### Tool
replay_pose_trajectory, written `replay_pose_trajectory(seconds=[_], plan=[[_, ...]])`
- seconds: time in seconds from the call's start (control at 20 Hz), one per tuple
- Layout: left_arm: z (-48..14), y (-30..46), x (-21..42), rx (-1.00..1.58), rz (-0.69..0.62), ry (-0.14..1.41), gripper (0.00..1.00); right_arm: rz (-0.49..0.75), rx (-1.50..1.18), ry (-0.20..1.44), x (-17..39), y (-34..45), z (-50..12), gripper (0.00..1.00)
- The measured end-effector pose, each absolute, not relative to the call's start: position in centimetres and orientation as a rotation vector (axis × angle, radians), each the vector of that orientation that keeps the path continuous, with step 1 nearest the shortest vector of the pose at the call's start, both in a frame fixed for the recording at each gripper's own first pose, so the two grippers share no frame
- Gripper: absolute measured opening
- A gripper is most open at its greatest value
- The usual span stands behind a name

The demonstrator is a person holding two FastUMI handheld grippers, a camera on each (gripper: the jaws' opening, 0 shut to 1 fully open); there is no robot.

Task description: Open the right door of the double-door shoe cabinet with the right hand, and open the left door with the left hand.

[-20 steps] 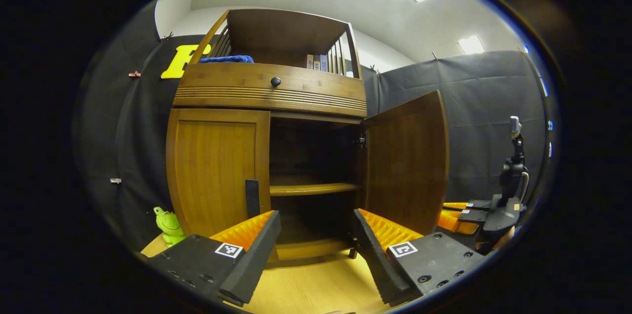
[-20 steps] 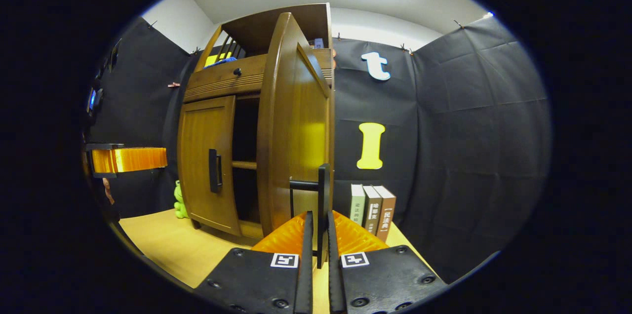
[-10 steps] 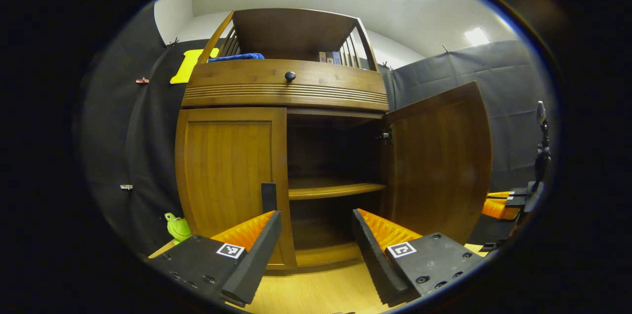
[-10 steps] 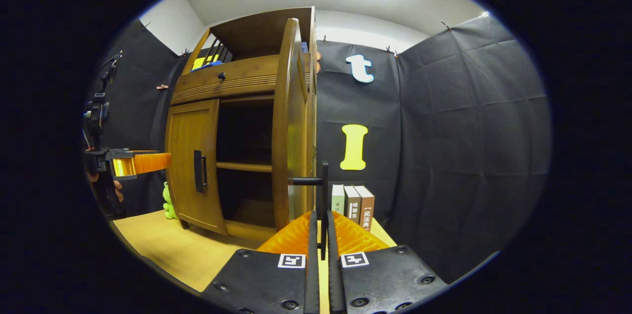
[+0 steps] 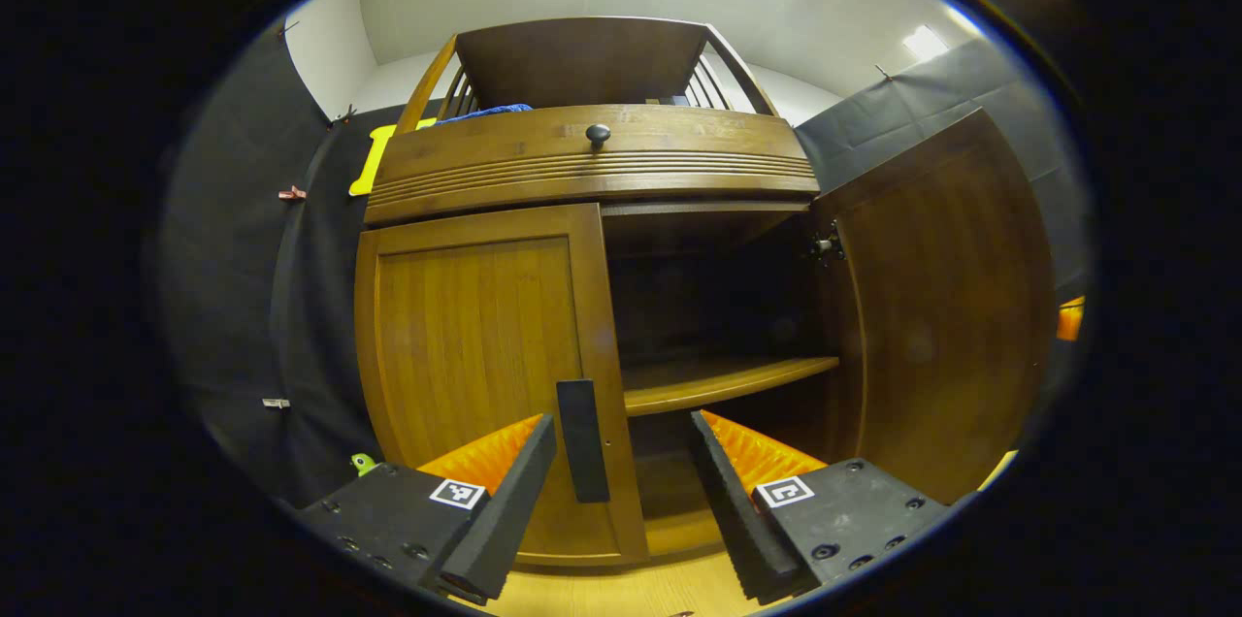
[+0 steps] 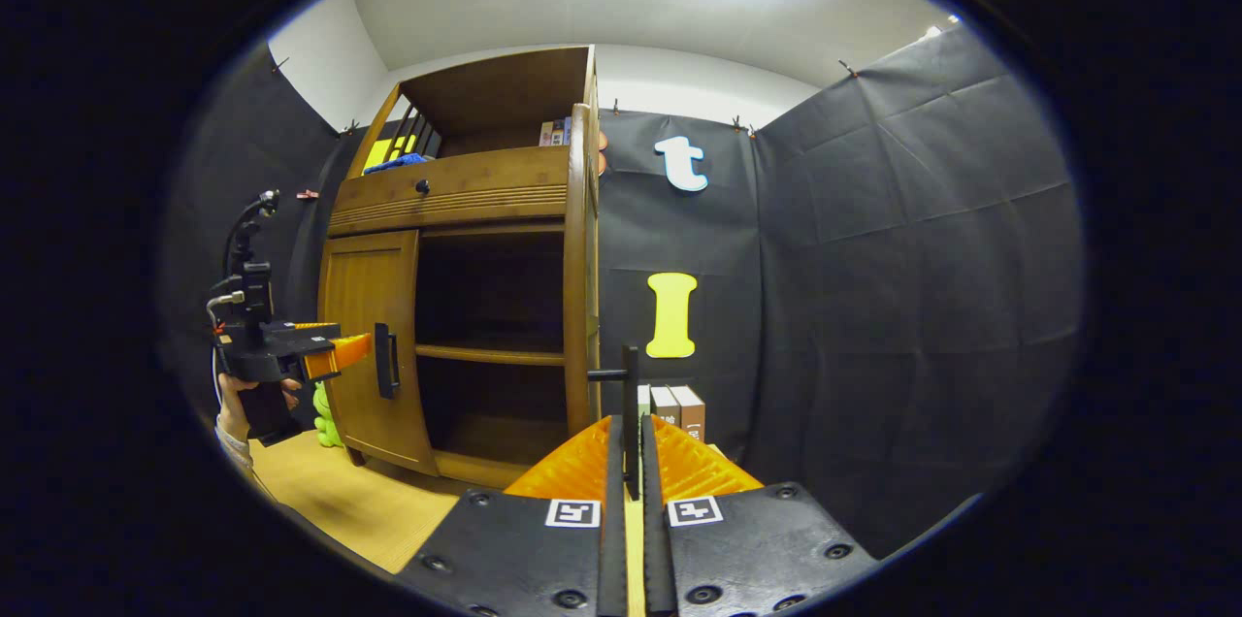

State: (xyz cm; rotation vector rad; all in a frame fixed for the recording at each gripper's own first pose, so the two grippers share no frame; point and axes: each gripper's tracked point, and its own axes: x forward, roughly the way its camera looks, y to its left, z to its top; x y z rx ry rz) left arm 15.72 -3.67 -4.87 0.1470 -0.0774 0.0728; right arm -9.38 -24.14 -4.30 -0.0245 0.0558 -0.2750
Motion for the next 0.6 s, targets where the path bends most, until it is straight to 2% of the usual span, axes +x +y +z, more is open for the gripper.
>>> replay_pose_trajectory(seconds=[0.1,0.2,0.3,0.35,0.4,0.45,0.55,0.6], plan=[[-6.0,-3.0,17.3,0.139,0.076,-0.055,0.83,-0.281,-0.028,0.031,-9.6,-24.2,-3.7,0.36],[-7.3,-2.4,18.9,0.138,0.073,-0.028,0.75,-0.288,-0.046,0.004,-9.8,-24.2,-3.1,0.6],[-7.9,-2.1,20.2,0.142,0.08,-0.035,0.72,-0.285,-0.065,-0.014,-9.5,-24.2,-2.9,0.85],[-8.2,-1.8,20.8,0.139,0.091,-0.046,0.75,-0.285,-0.066,-0.013,-9.4,-24.3,-3.1,0.93],[-8.3,-1.6,21.3,0.129,0.095,-0.053,0.72,-0.286,-0.063,-0.008,-9.3,-24.5,-3.2,0.89],[-8.3,-1.6,21.8,0.116,0.095,-0.059,0.66,-0.285,-0.057,-0.001,-9.2,-24.7,-3.4,0.89],[-7.9,-1.1,22.1,0.102,0.118,-0.084,0.65,-0.289,-0.051,0.005,-9.0,-25.0,-3.7,0.89],[-7.2,-1.0,21.9,0.112,0.121,-0.111,0.59,-0.29,-0.053,0.003,-8.8,-25.2,-3.7,0.89]])
